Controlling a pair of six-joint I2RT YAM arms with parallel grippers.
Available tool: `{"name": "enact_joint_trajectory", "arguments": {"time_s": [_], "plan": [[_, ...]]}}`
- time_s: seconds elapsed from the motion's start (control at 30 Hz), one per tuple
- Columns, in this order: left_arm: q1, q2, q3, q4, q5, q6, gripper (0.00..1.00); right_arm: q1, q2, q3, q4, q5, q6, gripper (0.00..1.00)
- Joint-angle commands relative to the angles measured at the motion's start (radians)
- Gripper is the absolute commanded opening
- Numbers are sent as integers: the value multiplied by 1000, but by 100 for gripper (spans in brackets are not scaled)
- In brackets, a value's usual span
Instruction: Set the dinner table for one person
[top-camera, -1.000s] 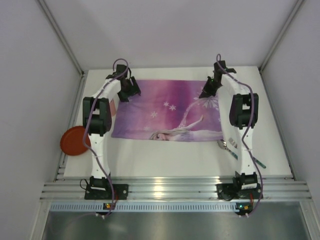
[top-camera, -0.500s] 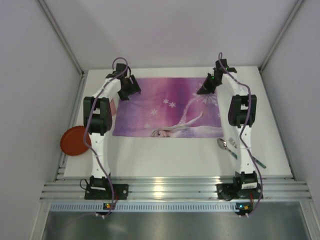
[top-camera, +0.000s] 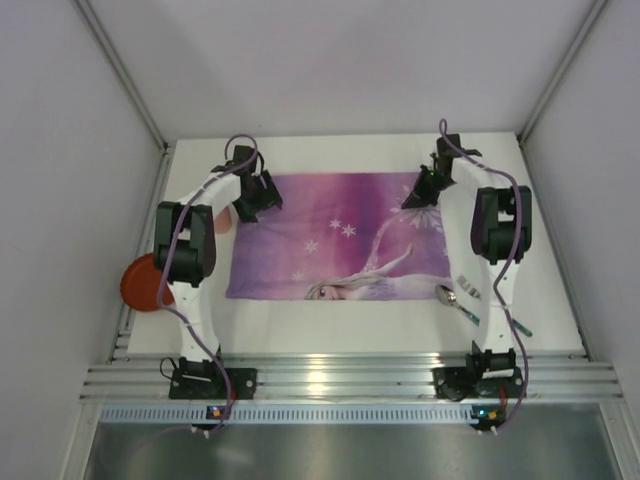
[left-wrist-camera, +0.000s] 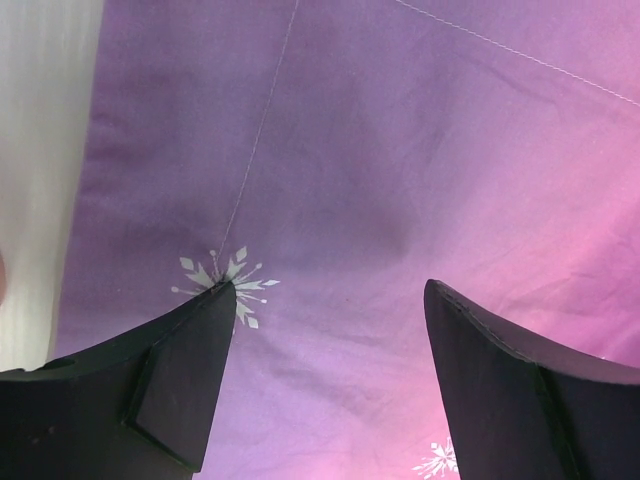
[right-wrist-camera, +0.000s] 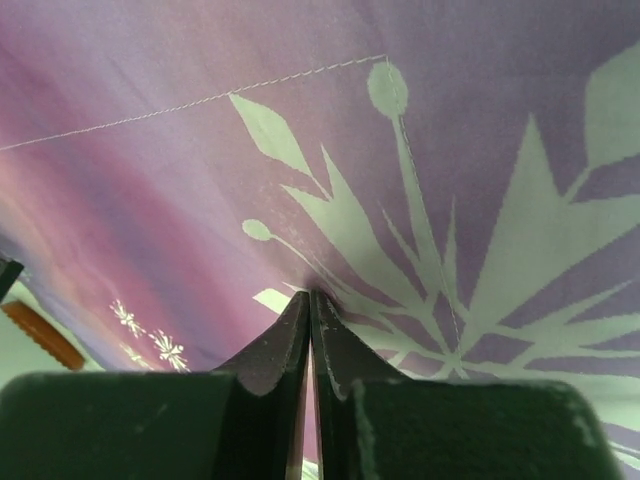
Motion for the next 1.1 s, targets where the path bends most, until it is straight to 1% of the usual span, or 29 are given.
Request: {"name": "enact_joint_trajectory", "arguments": {"time_s": [0.0, 0.03, 0.07, 0.13, 0.17, 0.27, 0.3, 0.37, 0.4, 0.43, 0.47, 0.5, 0.53, 0.57, 0.6, 0.63, 0.73, 0.8, 0.87, 0.93, 1.07], "plan": [[0, 11, -46, -59, -16, -19, 82, -4, -62, -52, -34, 145, -85, 4], [0, 3, -38, -66, -19, -18, 82, -3, -76, -41, -32, 151, -97, 8], [-3, -3, -31, -72, -19, -18, 83, -3, -92, -32, -32, 147, -106, 28], [-6, -24, -5, -84, -18, -16, 83, -3, -134, 0, -37, 139, -128, 48], [-6, -30, 3, -92, -16, -16, 85, -3, -154, 8, -43, 136, -135, 66], [-9, -64, 38, -112, -45, -22, 89, -4, -268, -8, -66, 148, -155, 81], [-9, -73, 51, -116, -47, -25, 92, -1, -347, -28, -81, 157, -161, 83], [-9, -101, 57, -121, -47, -30, 94, -1, -439, -140, -96, 196, -166, 90], [-9, -112, 57, -119, -47, -31, 95, -1, -533, -191, -101, 209, -165, 90], [-11, -122, 54, -121, -47, -34, 96, -1, -581, -249, -110, 222, -152, 90], [-12, -142, 51, -119, -48, -36, 97, -1, -630, -380, -110, 237, -145, 90], [-14, -153, 37, -118, -50, -37, 98, -1, -715, -450, -109, 243, -135, 90], [-16, -174, 25, -113, -50, -42, 98, -3, -752, -516, -106, 246, -120, 90], [-19, -187, 11, -101, -45, -47, 98, -3, -789, -638, -106, 246, -114, 90], [-20, -198, -19, -93, -44, -51, 98, -4, -849, -694, -107, 246, -111, 90], [-20, -220, -35, -86, -39, -57, 98, -3, -878, -790, -107, 251, -103, 89], [-31, -260, -101, -55, -30, -67, 98, -4, -989, -919, -120, 268, -94, 88], [-40, -274, -150, -29, -30, -74, 98, -4, -1049, -958, -127, 300, -94, 87], [-49, -293, -190, -15, -30, -77, 98, -4, -1073, -995, -139, 338, -94, 85], [-54, -302, -213, 2, 5, -80, 98, -4, -1069, -1009, -146, 349, -100, 83], [-55, -330, -267, 23, 13, -80, 97, -3, -1043, -1006, -156, 374, -89, 81]]}}
